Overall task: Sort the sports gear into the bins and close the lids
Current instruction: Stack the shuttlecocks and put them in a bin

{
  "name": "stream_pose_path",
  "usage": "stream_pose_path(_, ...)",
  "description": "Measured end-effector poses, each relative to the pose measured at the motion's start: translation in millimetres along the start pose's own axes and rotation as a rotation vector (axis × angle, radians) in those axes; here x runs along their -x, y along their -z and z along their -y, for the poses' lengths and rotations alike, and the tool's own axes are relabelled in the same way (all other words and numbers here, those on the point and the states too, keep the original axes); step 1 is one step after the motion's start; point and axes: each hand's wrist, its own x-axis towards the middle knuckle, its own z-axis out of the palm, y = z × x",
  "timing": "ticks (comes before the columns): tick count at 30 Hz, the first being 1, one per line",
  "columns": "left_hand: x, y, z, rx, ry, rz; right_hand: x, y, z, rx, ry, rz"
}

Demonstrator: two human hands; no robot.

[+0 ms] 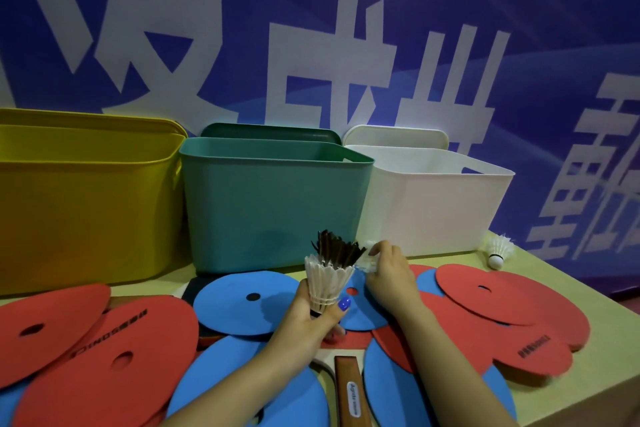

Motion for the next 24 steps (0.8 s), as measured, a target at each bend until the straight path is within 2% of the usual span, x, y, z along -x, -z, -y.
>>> stream_pose_path(6, 1.7, -2.2, -1.8, 0.023, 0.011, -0.01, 2.3, -5.1, -1.8, 0.195, 0.099, -0.007)
stream_pose_path(9, 2.0, -2.2, -2.2, 0.039, 0.012, -0.005, 1.2, -6.7, -3.7, 0.24, 0.046, -0.051)
stream_pose_path(14, 1.7, -1.8, -1.5, 0.038, 0.017, -0.002, 0.1, -3.6, -6.0, -0.008, -0.141, -0.105)
stream_pose_path(18, 0.8, -1.5, -0.4, 0.032, 0.032, -0.007, 0.3, -1.8, -7.2, -0.16, -0.142, -0.163)
stream_pose_path(24, -0.2, 0.6, -0.6, 0.009, 0.033, 0.023, 3.9, 9.4, 0.0, -0.599, -0.105, -0.265)
